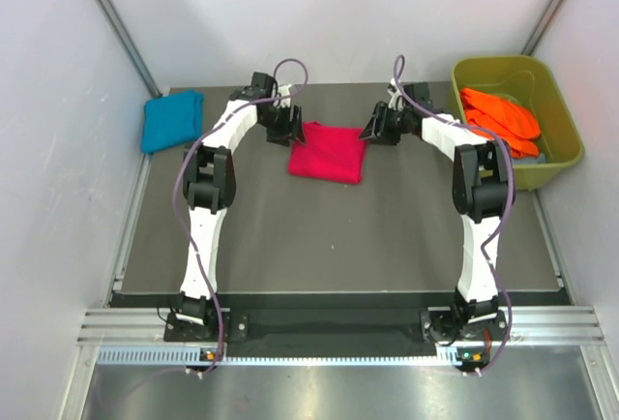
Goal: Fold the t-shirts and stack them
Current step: Fold the tshirt, then neatly place the folded tshirt to the corner
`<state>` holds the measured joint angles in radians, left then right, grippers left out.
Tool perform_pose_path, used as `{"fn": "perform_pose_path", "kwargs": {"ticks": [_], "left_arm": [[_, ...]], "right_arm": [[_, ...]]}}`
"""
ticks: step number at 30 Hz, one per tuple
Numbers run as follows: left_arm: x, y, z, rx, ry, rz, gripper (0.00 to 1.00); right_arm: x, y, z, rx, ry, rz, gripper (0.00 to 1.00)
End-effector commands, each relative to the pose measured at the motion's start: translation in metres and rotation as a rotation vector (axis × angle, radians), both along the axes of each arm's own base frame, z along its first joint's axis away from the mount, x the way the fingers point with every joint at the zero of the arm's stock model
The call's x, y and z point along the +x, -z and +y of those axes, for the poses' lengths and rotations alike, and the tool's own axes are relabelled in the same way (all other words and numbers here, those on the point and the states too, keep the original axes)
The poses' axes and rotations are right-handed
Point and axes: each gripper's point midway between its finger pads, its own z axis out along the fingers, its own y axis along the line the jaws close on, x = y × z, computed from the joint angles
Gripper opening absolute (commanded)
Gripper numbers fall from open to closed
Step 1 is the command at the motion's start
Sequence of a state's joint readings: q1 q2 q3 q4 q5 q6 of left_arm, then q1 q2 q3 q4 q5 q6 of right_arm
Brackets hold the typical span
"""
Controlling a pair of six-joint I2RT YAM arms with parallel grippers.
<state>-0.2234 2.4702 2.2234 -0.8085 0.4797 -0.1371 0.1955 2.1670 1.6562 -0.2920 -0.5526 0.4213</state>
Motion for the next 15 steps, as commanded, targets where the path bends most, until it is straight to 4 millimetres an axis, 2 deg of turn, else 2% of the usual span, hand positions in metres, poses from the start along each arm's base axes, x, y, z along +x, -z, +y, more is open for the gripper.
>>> {"fn": "perform_pose_path", "kwargs": {"ticks": [1, 7, 15], "left_arm": [[0.008, -0.006, -0.006, -0.028, 0.006, -0.025, 0.68], [0.008, 0.002, -0.004, -0.044, -0.002, 0.000, 0.71], [0.004, 0.023, -0.011, -0.097, 0.004, 0.061, 0.71]], "right_arm": [[0.008, -0.012, 0.011, 0.032, -0.025, -0.038, 0.47], [0.004, -0.034, 0.028, 0.118, -0.042, -0.045, 0.45], [-0.008, -0.029, 0.063, 0.170, -0.113, -0.020, 0.45]]}}
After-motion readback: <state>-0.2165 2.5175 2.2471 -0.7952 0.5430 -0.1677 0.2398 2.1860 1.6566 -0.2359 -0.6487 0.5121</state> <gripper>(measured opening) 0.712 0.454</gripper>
